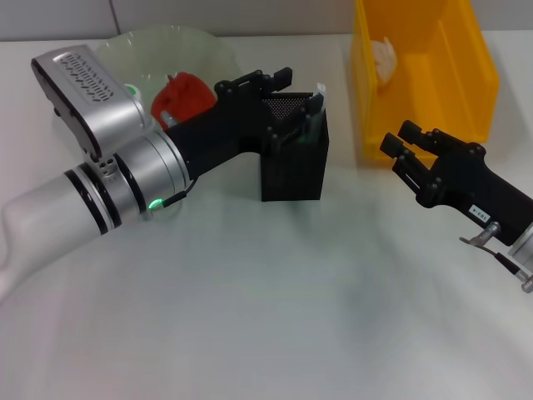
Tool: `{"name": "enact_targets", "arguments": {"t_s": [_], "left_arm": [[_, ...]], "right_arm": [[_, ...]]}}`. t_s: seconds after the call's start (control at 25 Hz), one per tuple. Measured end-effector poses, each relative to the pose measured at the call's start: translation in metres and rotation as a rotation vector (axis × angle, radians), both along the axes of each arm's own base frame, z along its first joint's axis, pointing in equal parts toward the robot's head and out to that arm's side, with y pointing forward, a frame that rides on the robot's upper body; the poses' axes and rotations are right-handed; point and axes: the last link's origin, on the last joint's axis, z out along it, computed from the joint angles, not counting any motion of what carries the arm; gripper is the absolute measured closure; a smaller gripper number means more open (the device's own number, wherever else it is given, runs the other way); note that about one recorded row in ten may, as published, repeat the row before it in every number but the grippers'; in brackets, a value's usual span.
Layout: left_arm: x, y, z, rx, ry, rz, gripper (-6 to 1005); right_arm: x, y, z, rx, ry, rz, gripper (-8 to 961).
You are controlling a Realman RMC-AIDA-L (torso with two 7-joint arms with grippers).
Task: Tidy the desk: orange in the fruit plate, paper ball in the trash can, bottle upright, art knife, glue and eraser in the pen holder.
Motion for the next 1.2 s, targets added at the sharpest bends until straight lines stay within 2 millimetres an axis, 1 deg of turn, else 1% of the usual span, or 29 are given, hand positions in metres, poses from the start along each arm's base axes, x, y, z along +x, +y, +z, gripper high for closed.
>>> {"name": "enact_targets", "arguments": {"t_s": [0.08,0.28,0.56,0.64,0.68,0.72,0.76,0.84,0.88,0.92,1.04,1.08,1.12,1.16,1.2], "left_arm": [[0.001,-0.002,0.001,-0.007,-0.019,0.0,398],[0.004,-0.005,0.005,-0.037,-0.072,0.001,355],[0.008,-0.018,0.01,-0.095,-0.14,-0.056,295],[0.009,-0.022,0.012,-0.11,-0.159,-0.074,278],[0.005,-0.031,0.023,-0.113,-0.223,-0.098,270],[0.005,-0.031,0.023,-0.113,-0.223,-0.098,261],[0.003,-0.034,0.027,-0.106,-0.238,-0.102,253],[-0.004,-0.039,0.032,-0.106,-0.226,-0.117,232],[-0.012,-0.042,0.037,-0.123,-0.195,-0.126,220],[-0.012,-0.042,0.037,-0.123,-0.195,-0.126,209],[-0.028,-0.05,0.048,-0.152,-0.169,-0.118,184],[-0.04,-0.054,0.059,-0.159,-0.161,-0.102,184],[-0.04,-0.054,0.059,-0.159,-0.161,-0.102,183],[-0.045,-0.056,0.063,-0.161,-0.154,-0.097,182],[-0.051,-0.059,0.066,-0.16,-0.146,-0.09,181]], "right_arm": [[0.0,0.0,0.0,0.0,0.002,0.002,619],[-0.001,-0.002,0.0,-0.001,0.007,0.006,619],[-0.001,-0.005,0.001,-0.004,0.015,0.017,618],[-0.002,-0.007,-0.001,-0.016,-0.005,0.043,618],[-0.005,-0.009,-0.005,-0.053,-0.038,0.084,615],[-0.005,-0.009,-0.005,-0.053,-0.038,0.084,613],[-0.007,-0.01,-0.01,-0.092,-0.06,0.109,610],[-0.007,-0.011,-0.011,-0.102,-0.064,0.114,605],[-0.008,-0.013,-0.011,-0.11,-0.065,0.127,603],[-0.008,-0.013,-0.011,-0.11,-0.065,0.127,600],[-0.01,-0.018,-0.011,-0.125,-0.067,0.168,593],[-0.013,-0.022,-0.013,-0.147,-0.079,0.209,590],[-0.013,-0.022,-0.013,-0.147,-0.079,0.209,550],[-0.015,-0.026,-0.014,-0.175,-0.094,0.25,510],[-0.015,-0.026,-0.014,-0.175,-0.094,0.25,469]]}}
